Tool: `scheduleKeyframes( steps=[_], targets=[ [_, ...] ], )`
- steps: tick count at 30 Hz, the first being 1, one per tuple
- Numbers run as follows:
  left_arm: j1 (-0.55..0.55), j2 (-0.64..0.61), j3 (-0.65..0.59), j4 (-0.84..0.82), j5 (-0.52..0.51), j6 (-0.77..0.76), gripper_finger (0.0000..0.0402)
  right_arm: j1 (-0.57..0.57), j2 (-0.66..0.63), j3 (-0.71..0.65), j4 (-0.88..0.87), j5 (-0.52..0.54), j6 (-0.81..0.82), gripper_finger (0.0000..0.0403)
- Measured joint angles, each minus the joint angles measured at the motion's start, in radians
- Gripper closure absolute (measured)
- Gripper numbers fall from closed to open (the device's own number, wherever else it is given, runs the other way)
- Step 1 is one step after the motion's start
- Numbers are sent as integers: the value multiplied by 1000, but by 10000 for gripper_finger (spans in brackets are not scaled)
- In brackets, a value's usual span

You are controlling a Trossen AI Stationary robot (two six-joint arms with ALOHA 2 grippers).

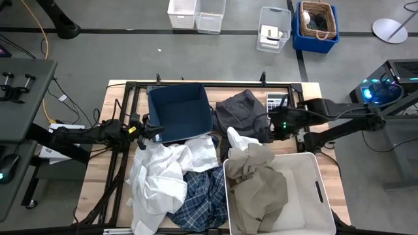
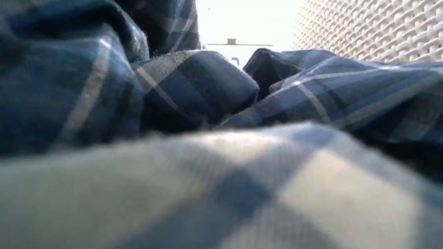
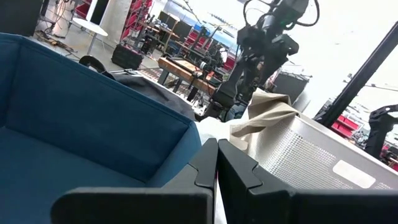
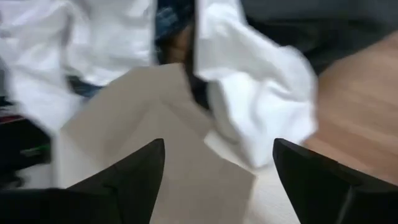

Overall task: Sort clothes
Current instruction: Put the brown pants into the white laundry bin

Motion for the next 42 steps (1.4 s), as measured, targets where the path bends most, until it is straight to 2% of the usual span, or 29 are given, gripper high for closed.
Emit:
scheduleKeyframes(
  steps=[6, 10, 15, 19, 22, 26, 27, 32, 36, 42],
  targets=[
    [0, 0, 0, 0, 0, 0, 401, -7, -131, -216, 140, -13, 102, 107],
    [0, 0, 0, 0, 0, 0, 401, -8, -201, -361, 351, -26, 157, 107],
    [0, 0, 0, 0, 0, 0, 401, -5, -219, -511, 689, -91, 216, 107],
    [0, 0, 0, 0, 0, 0, 401, 13, -195, -546, 800, -105, 235, 125],
    [0, 0, 0, 0, 0, 0, 401, 38, -173, -516, 820, -102, 218, 191],
    [0, 0, 0, 0, 0, 0, 401, 83, -150, -416, 828, -81, 136, 354],
    [0, 0, 0, 0, 0, 0, 401, 95, -144, -384, 821, -75, 115, 378],
    [0, 0, 0, 0, 0, 0, 401, 180, -101, -158, 719, -17, -30, 398],
    [0, 0, 0, 0, 0, 0, 401, 325, -21, 21, 629, -24, -120, 400],
    [0, 0, 0, 0, 0, 0, 401, 617, 179, 91, 593, -40, -99, 400]
  ],
)
